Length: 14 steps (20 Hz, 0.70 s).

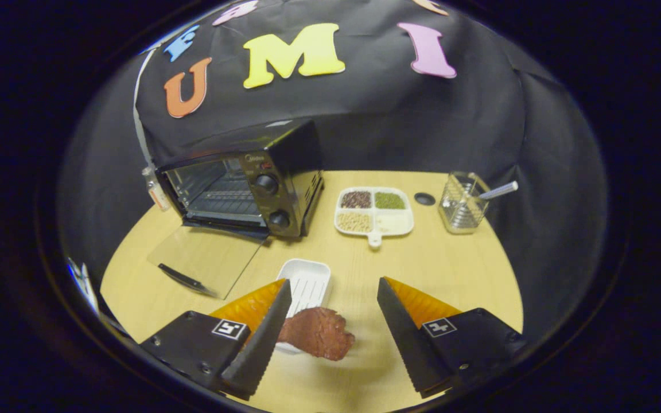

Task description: Open the toaster oven, put the food inside, and close the toaster oven door.

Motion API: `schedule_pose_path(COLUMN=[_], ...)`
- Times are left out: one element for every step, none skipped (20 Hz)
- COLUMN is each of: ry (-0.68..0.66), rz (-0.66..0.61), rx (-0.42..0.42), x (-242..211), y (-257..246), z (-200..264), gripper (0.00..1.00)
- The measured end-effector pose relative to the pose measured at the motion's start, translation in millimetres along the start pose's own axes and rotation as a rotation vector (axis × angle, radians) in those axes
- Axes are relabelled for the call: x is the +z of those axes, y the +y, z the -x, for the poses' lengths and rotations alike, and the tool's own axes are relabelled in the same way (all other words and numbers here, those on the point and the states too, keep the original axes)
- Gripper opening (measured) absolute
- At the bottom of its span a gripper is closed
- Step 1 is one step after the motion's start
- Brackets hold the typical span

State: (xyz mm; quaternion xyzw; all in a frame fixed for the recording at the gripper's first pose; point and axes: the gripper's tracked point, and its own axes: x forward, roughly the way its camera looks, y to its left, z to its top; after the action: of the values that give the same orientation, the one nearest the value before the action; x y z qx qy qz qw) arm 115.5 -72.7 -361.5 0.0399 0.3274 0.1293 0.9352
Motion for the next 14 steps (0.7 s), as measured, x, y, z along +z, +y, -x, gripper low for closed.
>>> schedule_pose_path(ry=[0.028,0.055,0.083,0.106,0.135,0.169,0.199,0.216,0.229,0.243,0.252,0.262,0.272,0.274], rz=[-0.025,-0.055,-0.091,-0.130,-0.168,-0.211,-0.254,-0.302,-0.354,-0.398,-0.431,-0.466,-0.494,-0.523], rx=[0.036,0.064,0.092,0.120,0.140,0.168,0.210,0.248,0.281,0.307,0.329,0.340,0.350,0.353], x=[-8,-14,-22,-26,-31,-38,-42,-43,-42,-42,-39,-40,-41,-38], y=[1,1,2,3,3,3,6,9,11,11,11,12,12,11], z=[-3,-6,-9,-11,-15,-18,-18,-17,-17,-16,-16,-17,-17,-17], gripper=[0.96,0.91,0.88,0.81,0.78,0.68,0.62,0.56,0.52,0.41,0.35,0.29,0.26,0.24])
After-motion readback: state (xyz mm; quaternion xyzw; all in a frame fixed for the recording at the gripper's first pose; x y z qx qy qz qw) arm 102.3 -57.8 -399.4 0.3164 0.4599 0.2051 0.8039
